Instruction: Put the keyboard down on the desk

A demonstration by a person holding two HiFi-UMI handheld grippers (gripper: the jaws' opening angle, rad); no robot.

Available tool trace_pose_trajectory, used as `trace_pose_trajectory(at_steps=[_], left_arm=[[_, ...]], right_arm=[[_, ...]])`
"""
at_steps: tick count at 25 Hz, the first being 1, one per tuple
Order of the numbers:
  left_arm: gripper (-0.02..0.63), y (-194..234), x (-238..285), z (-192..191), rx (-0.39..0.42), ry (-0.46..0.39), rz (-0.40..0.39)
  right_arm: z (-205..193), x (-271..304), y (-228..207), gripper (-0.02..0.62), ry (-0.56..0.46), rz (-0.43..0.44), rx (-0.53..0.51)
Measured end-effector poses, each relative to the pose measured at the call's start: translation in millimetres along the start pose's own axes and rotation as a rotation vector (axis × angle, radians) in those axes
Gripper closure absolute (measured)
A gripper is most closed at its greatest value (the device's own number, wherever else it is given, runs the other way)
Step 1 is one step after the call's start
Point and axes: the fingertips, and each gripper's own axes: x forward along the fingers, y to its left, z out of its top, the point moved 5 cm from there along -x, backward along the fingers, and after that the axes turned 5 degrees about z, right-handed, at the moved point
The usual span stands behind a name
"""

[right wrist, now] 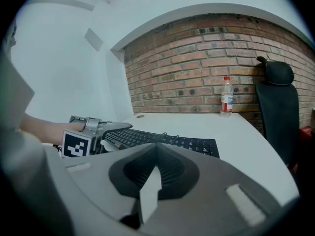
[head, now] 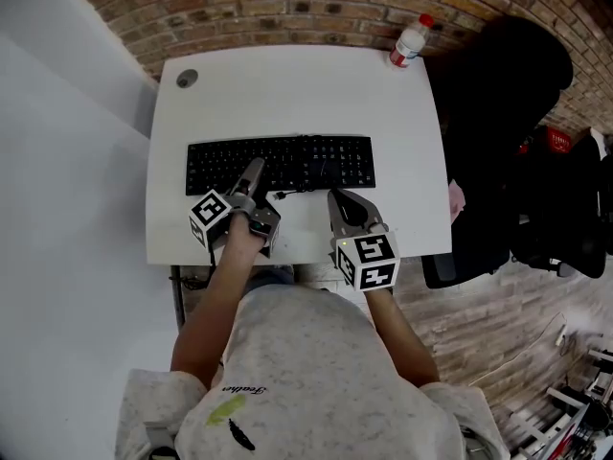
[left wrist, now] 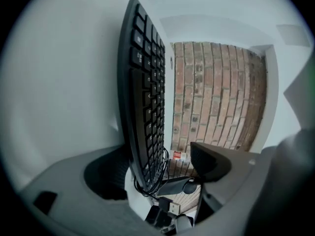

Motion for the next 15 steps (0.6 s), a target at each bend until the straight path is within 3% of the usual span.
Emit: trace_pose_trajectory(at_steps=[10,15], left_arm=[[0.229,6.0,-24.3,-13.5,0.032,-0.004,-0.013],[0.321,2.4,-50.1,-27.2,0.173,0.000,-0.053]], right_arm=[[-11.4,-14.1,8.5,0.584,-0.025,0.032,-0.001],[-17.3,-26.2,20.2,0.584,-0.052,0.056,-0.006]])
